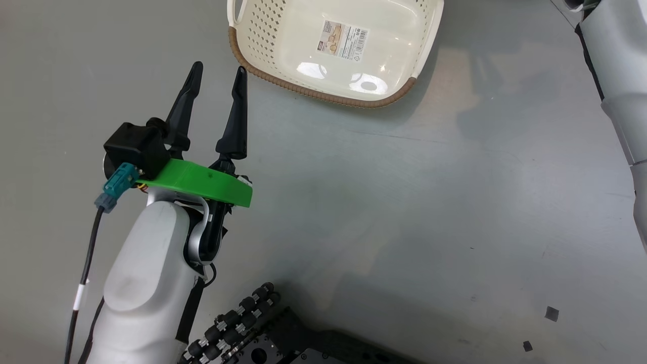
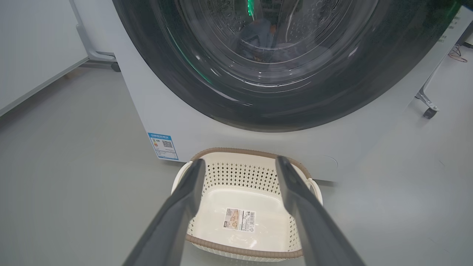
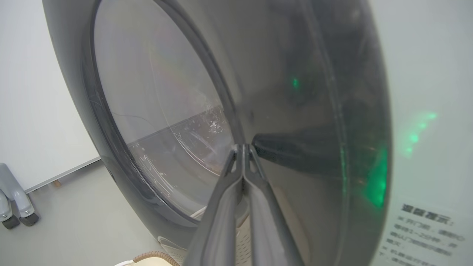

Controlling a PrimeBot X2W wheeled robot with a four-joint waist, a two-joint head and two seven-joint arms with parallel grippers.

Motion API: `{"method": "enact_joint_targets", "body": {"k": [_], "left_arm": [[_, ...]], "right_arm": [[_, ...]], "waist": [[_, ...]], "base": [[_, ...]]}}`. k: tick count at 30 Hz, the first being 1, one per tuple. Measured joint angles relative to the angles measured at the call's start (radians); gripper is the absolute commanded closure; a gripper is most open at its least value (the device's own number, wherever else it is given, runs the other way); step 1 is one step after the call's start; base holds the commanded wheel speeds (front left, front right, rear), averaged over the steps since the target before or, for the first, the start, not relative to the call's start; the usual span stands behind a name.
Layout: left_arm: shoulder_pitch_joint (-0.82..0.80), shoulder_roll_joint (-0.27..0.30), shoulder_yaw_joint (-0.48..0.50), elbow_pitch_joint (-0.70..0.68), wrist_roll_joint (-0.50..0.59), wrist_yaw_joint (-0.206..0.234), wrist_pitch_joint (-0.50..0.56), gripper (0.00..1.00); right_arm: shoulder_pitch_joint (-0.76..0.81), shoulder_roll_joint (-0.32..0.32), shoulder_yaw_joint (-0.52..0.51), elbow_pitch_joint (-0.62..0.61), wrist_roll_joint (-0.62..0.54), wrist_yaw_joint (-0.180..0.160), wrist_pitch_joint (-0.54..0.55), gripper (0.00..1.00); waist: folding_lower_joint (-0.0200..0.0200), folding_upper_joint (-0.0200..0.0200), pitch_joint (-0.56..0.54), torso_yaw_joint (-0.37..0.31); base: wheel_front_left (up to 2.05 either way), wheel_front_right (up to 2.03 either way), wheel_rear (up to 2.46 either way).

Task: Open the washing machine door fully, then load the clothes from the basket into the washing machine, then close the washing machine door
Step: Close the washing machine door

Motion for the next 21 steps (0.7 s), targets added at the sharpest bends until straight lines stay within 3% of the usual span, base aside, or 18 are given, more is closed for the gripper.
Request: {"method": "enact_joint_targets", "body": {"k": [5, 21], "left_arm": [[-0.003, 0.000, 0.016, 0.009, 0.001, 0.000, 0.000, 0.00], [-0.002, -0.001, 0.062, 0.037, 0.030, 0.000, 0.000, 0.00]], "right_arm": [[-0.001, 0.012, 0.000, 0.008, 0.000, 0.002, 0.000, 1.00], [0.167, 0.016, -0.045, -0.020, 0.048, 0.063, 0.000, 1.00]], "waist": [[0.0000, 0.0000, -0.005, -0.009], [0.0000, 0.0000, -0.086, -0.052]], "base": [[0.00, 0.00, 0.00], [0.00, 0.00, 0.00]]}}
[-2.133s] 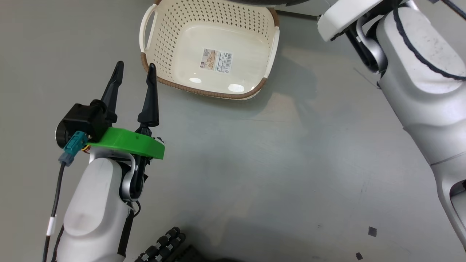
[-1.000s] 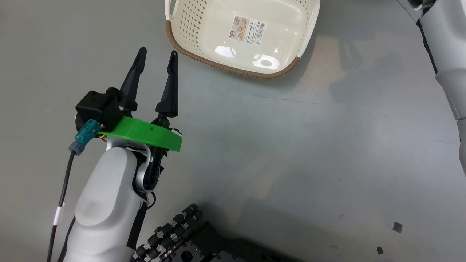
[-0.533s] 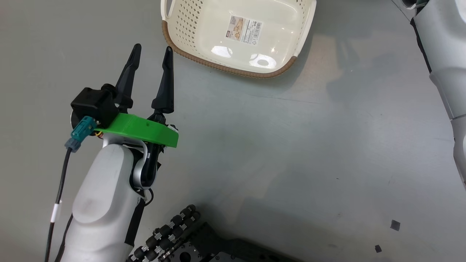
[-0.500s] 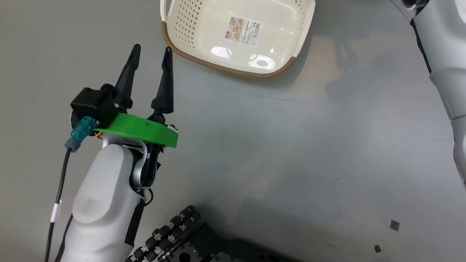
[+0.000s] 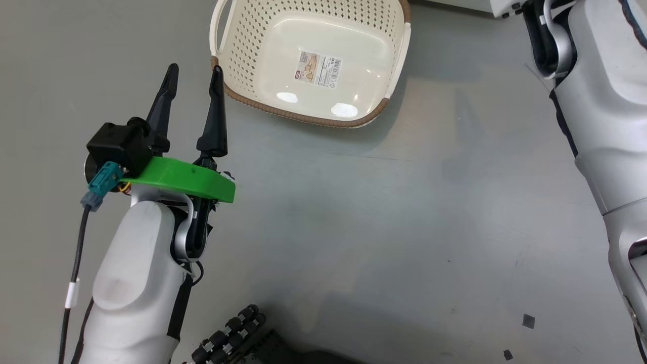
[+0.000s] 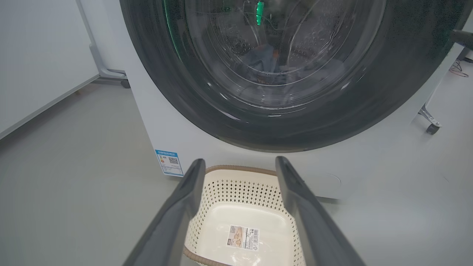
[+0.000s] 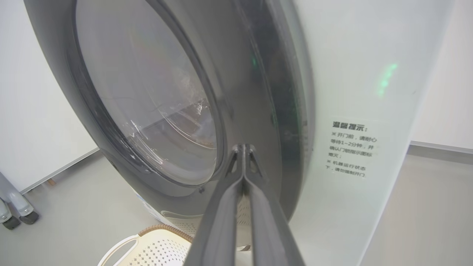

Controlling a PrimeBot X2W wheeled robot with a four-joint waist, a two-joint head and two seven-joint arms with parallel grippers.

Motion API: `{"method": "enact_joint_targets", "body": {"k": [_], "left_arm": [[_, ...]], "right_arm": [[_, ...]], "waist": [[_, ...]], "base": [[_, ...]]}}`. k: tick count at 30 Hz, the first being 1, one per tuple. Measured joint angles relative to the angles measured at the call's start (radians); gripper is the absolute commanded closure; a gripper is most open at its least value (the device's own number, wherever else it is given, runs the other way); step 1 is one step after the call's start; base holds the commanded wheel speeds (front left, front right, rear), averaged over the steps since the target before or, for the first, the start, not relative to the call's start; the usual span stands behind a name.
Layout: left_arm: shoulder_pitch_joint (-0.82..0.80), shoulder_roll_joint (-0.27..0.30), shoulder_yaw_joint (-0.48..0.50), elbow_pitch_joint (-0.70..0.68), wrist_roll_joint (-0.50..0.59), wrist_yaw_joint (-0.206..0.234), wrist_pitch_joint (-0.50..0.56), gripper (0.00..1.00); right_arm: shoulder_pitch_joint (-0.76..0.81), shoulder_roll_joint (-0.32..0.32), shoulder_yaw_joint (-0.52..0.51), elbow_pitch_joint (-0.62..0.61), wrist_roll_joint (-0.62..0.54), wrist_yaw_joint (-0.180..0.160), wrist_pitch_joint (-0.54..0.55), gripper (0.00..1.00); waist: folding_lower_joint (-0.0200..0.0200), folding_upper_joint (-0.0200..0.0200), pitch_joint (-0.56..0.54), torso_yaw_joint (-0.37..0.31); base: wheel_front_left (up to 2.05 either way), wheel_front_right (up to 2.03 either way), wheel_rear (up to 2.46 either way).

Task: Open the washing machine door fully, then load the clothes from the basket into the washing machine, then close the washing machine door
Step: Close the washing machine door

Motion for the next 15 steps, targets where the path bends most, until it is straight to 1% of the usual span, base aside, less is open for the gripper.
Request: {"method": "enact_joint_targets", "body": {"k": [4, 6, 8, 15], "left_arm": [[0.003, 0.000, 0.015, 0.009, 0.010, 0.000, 0.000, 0.00], [0.006, 0.000, 0.026, 0.013, 0.011, 0.000, 0.000, 0.00], [0.015, 0.000, 0.029, 0.014, 0.018, 0.000, 0.000, 0.00], [0.045, 0.012, 0.068, 0.016, 0.029, 0.000, 0.000, 0.00]], "right_arm": [[0.061, 0.004, -0.003, -0.013, 0.005, 0.017, 0.000, 1.00], [0.093, 0.005, -0.003, -0.018, 0.005, 0.018, 0.000, 1.00], [0.124, 0.008, -0.003, -0.026, 0.005, 0.028, 0.000, 1.00], [0.200, 0.027, -0.014, -0.052, 0.010, 0.038, 0.000, 1.00]], "waist": [[0.0000, 0.0000, -0.028, -0.015], [-0.0001, 0.0000, -0.043, -0.023], [0.0000, 0.0000, -0.059, -0.032], [0.0000, 0.0000, -0.113, -0.064]], "base": [[0.00, 0.00, 0.00], [0.00, 0.00, 0.00], [0.00, 0.00, 0.00], [0.00, 0.00, 0.00]]}}
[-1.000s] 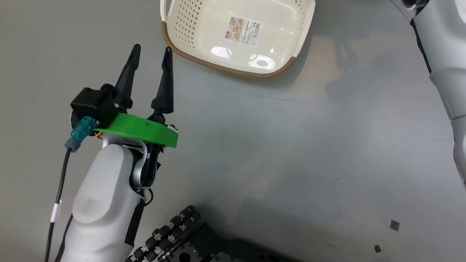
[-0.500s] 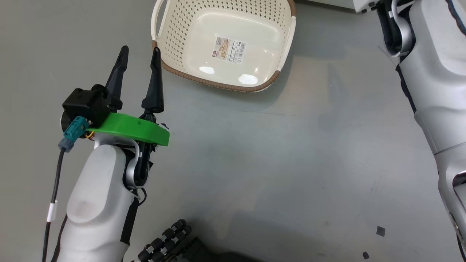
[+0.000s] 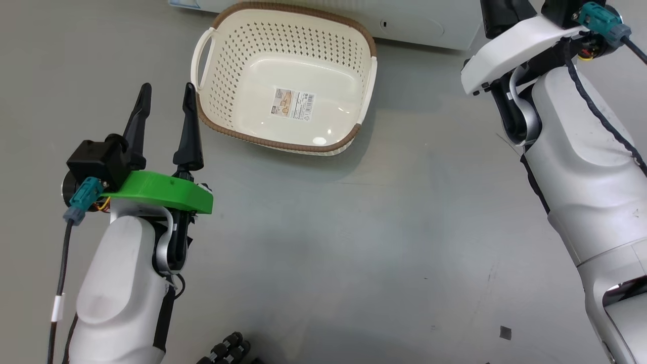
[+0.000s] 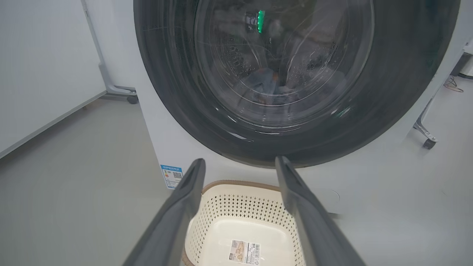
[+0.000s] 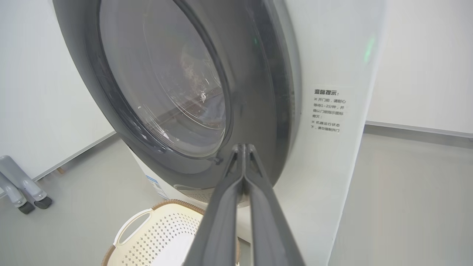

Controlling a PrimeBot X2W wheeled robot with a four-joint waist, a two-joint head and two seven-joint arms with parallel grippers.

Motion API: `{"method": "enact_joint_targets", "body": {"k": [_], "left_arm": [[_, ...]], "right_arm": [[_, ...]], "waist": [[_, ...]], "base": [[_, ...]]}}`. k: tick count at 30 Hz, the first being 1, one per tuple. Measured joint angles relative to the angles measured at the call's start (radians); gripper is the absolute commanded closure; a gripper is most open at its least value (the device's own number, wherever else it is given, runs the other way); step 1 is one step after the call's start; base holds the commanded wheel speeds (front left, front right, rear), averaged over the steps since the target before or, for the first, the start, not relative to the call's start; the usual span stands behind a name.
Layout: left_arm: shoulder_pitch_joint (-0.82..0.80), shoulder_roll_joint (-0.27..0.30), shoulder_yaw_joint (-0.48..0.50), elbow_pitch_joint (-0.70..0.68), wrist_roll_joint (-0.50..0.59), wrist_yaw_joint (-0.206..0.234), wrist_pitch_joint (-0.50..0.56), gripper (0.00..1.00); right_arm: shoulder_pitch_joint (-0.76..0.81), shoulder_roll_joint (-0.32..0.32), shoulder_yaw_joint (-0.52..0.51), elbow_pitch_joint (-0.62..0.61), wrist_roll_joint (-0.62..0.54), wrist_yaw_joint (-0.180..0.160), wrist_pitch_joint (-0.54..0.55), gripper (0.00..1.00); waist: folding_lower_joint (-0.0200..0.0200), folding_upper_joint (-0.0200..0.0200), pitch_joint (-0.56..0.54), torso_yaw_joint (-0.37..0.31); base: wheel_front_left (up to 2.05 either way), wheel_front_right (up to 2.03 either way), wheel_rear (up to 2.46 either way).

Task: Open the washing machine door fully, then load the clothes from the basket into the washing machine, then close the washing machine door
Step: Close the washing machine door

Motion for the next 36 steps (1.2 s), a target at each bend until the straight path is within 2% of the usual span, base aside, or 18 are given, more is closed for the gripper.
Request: {"method": "enact_joint_targets", "body": {"k": [5, 7, 8, 23, 36], "left_arm": [[0.033, 0.015, 0.024, 0.001, 0.004, 0.000, 0.000, 0.00], [0.042, 0.016, 0.026, 0.002, 0.006, 0.000, 0.000, 0.00], [0.044, 0.016, 0.026, 0.002, 0.010, 0.000, 0.000, 0.00], [0.136, 0.049, 0.097, 0.009, 0.043, 0.000, 0.000, 0.00], [0.224, 0.061, 0.157, 0.006, 0.060, 0.000, 0.000, 0.00]], "right_arm": [[0.044, 0.002, -0.015, -0.016, 0.000, 0.006, 0.000, 1.00], [0.065, 0.003, -0.022, -0.023, 0.000, 0.006, 0.000, 0.55], [0.076, 0.003, -0.026, -0.027, 0.000, 0.006, 0.000, 0.00], [0.258, 0.008, -0.095, -0.086, -0.001, 0.010, 0.000, 0.00], [0.423, 0.001, -0.152, -0.169, -0.028, 0.010, 0.000, 0.00]], "waist": [[0.0001, 0.0000, -0.035, -0.027], [0.0000, 0.0000, -0.050, -0.037], [0.0000, 0.0000, -0.057, -0.042], [0.0000, 0.0000, -0.176, -0.113], [0.0000, 0.0000, -0.257, -0.201]], "base": [[0.00, 0.00, 0.00], [0.00, 0.00, 0.00], [0.00, 0.00, 0.00], [0.00, 0.00, 0.00], [0.00, 0.00, 0.00]]}}
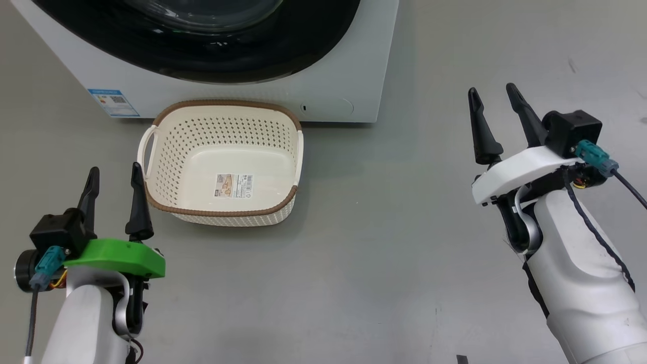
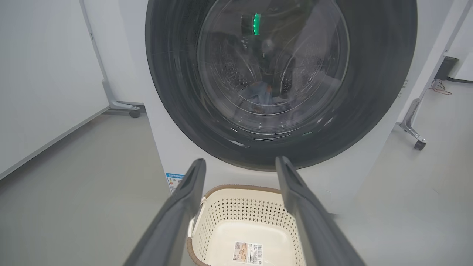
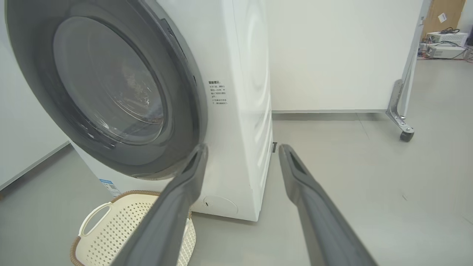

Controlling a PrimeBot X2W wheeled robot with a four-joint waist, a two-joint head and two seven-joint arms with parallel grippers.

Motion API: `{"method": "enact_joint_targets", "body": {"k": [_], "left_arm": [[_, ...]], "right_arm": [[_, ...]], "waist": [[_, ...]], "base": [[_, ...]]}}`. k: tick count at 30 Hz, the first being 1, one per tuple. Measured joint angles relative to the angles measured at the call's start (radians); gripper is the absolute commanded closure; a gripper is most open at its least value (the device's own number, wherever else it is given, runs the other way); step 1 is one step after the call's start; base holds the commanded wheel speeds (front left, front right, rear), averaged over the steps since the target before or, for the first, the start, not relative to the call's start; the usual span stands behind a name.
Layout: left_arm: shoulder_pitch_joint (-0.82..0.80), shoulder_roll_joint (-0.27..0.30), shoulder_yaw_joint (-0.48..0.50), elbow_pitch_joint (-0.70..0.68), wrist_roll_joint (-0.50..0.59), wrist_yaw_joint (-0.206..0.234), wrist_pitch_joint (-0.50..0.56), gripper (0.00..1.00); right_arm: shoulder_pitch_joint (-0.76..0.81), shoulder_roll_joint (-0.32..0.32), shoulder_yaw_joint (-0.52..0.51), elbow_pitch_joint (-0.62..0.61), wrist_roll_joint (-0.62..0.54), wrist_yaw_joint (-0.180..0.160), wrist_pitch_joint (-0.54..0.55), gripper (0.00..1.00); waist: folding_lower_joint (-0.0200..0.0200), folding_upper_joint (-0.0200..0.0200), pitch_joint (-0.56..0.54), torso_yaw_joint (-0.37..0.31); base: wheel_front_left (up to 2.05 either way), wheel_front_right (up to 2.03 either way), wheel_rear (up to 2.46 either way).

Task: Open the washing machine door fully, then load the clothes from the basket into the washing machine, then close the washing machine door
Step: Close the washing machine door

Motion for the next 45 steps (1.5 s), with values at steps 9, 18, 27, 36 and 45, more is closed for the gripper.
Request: {"method": "enact_joint_targets", "body": {"k": [9, 18, 27, 36, 45], "left_arm": [[0.060, 0.022, 0.027, -0.002, 0.028, 0.000, 0.000, 0.00], [0.114, 0.023, 0.012, -0.003, 0.042, 0.000, 0.000, 0.00], [0.163, 0.027, 0.001, -0.004, 0.052, 0.000, 0.000, 0.00], [0.170, 0.028, 0.001, -0.011, 0.058, 0.000, 0.000, 0.00], [0.181, 0.026, 0.011, -0.012, 0.059, 0.000, 0.000, 0.00]], "right_arm": [[0.105, -0.004, -0.027, -0.055, -0.012, 0.000, 0.000, 0.00], [0.220, -0.002, -0.060, -0.117, -0.035, -0.006, 0.000, 0.00], [0.315, 0.005, -0.092, -0.180, -0.054, -0.022, 0.000, 0.00], [0.367, 0.008, -0.130, -0.232, -0.072, -0.042, 0.000, 0.00], [0.413, 0.011, -0.162, -0.272, -0.093, -0.051, 0.000, 0.00]], "waist": [[0.0000, 0.0000, -0.054, -0.046], [0.0000, 0.0000, -0.108, -0.063], [0.0000, 0.0000, -0.143, -0.068], [0.0000, 0.0000, -0.147, -0.073], [0.0000, 0.0000, -0.148, -0.075]], "base": [[0.00, 0.00, 0.00], [0.00, 0.00, 0.00], [0.00, 0.00, 0.00], [0.00, 0.00, 0.00], [0.00, 0.00, 0.00]]}}
